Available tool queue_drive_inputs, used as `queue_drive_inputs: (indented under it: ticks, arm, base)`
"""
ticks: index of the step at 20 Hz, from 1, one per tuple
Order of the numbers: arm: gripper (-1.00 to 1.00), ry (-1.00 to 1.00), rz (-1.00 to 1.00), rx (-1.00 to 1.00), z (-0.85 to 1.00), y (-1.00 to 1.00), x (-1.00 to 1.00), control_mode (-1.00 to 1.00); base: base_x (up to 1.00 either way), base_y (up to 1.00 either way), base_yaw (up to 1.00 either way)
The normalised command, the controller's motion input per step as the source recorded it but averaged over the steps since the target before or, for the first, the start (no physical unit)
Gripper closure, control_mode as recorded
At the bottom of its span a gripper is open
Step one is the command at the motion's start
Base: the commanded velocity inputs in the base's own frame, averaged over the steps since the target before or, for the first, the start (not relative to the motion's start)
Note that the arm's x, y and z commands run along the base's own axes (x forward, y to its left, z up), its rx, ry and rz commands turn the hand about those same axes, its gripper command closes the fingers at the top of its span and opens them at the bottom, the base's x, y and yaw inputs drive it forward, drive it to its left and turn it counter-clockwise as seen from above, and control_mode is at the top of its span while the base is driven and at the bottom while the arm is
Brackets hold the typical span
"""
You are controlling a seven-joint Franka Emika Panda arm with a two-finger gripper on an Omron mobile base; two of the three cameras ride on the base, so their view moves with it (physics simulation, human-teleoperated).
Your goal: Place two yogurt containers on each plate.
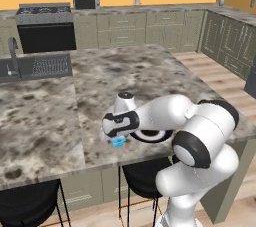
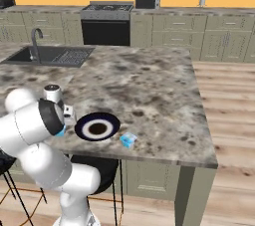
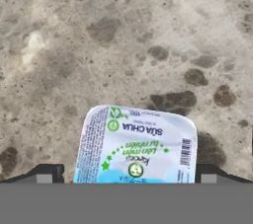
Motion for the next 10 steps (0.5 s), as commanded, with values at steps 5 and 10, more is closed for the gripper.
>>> queue_drive_inputs:
  ticks: [5, 10]
  arm:
    - [-1.0, 0.0, -0.01, 0.0, -0.1, 0.0, 0.07, -1.0]
    - [-1.0, 0.0, -0.04, 0.0, -0.16, 0.0, 0.06, -1.0]
  base:
    - [0.0, 0.0, 0.0]
    - [0.0, 0.0, 0.0]
